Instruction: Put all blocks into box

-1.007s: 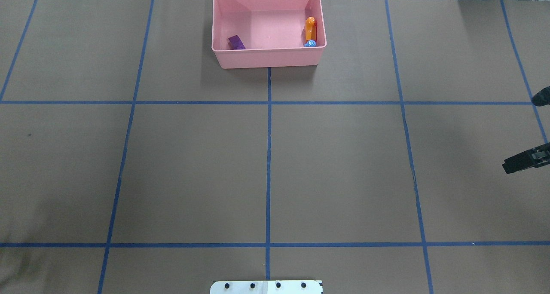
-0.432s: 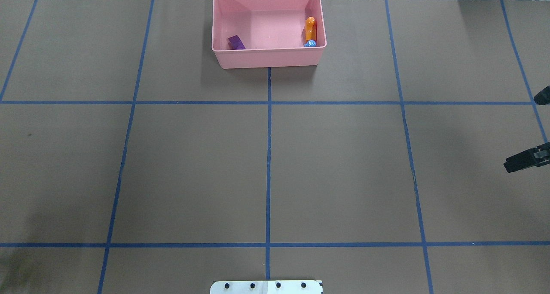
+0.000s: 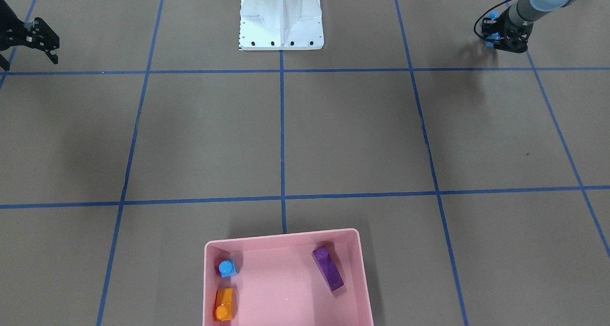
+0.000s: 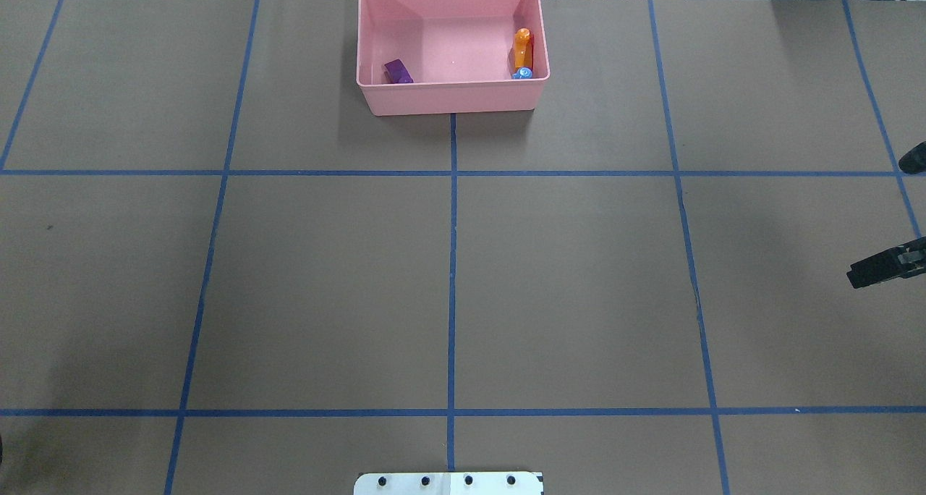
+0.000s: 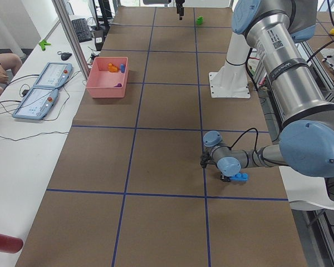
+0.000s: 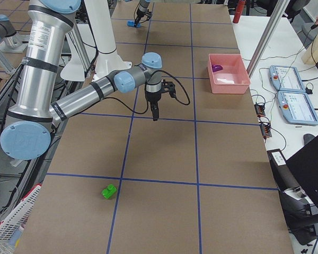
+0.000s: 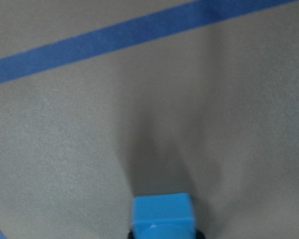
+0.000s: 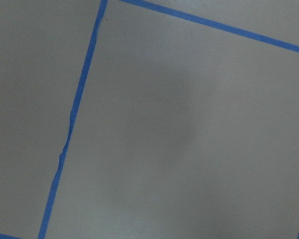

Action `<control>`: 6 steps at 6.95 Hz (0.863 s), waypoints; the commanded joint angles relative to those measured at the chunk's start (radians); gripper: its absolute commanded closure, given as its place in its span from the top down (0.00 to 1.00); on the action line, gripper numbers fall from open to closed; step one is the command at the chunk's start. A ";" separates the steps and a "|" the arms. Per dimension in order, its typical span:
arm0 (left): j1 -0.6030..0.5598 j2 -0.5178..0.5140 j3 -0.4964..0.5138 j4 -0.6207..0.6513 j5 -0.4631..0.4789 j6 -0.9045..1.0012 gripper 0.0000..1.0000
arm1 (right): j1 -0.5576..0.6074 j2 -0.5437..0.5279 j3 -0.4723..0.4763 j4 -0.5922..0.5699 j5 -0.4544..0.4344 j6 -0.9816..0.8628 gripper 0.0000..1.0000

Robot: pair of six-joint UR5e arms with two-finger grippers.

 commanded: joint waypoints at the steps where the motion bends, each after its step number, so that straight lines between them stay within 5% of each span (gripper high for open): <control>1: 0.002 0.016 -0.054 -0.007 0.000 -0.013 0.00 | -0.001 0.003 -0.001 0.000 0.000 0.000 1.00; 3: -0.003 0.046 -0.189 -0.004 0.000 -0.123 0.00 | -0.001 0.023 -0.011 0.002 0.000 0.009 1.00; 6: -0.096 -0.197 -0.234 -0.004 0.009 -0.350 0.00 | -0.004 0.077 -0.061 0.005 -0.006 0.015 1.00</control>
